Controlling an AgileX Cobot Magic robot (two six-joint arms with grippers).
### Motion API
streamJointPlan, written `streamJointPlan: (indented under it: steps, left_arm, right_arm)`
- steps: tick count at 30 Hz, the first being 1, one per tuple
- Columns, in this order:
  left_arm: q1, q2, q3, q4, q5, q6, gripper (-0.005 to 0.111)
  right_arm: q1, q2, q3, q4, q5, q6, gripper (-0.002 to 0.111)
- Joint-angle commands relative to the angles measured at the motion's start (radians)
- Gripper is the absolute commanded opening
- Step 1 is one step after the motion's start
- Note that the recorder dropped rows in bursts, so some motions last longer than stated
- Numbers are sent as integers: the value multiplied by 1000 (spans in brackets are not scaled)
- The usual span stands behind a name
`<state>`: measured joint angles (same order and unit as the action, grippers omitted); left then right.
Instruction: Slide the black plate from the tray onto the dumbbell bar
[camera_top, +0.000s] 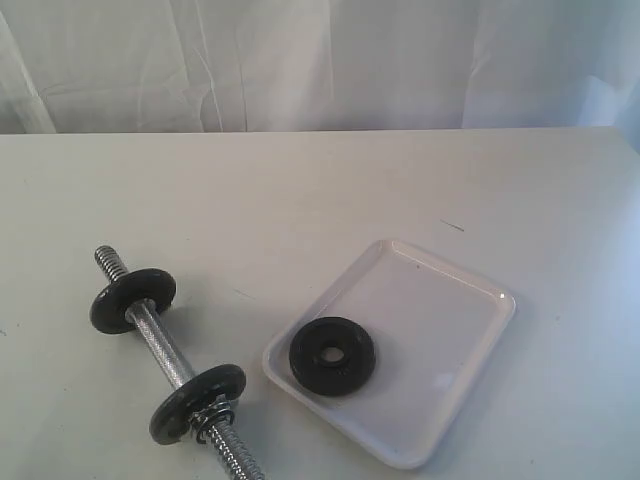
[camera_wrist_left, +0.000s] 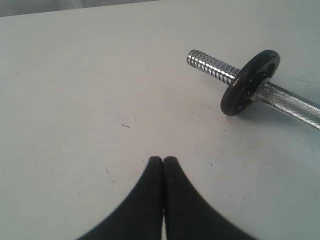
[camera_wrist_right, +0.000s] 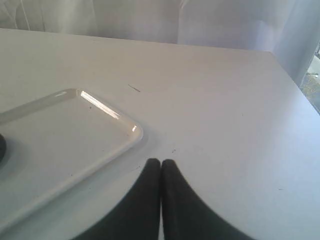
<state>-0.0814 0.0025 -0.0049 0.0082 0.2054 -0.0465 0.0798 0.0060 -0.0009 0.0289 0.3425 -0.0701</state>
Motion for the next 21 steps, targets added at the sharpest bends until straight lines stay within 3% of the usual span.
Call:
streamJointPlan:
  steps: [1, 21]
  left_arm:
    - [0, -2, 5, -1, -3, -2, 1]
    - [0, -2, 5, 1, -3, 143, 1]
  right_arm:
    - [1, -6, 1, 4, -3, -4, 0]
    - [1, -6, 1, 4, -3, -4, 0]
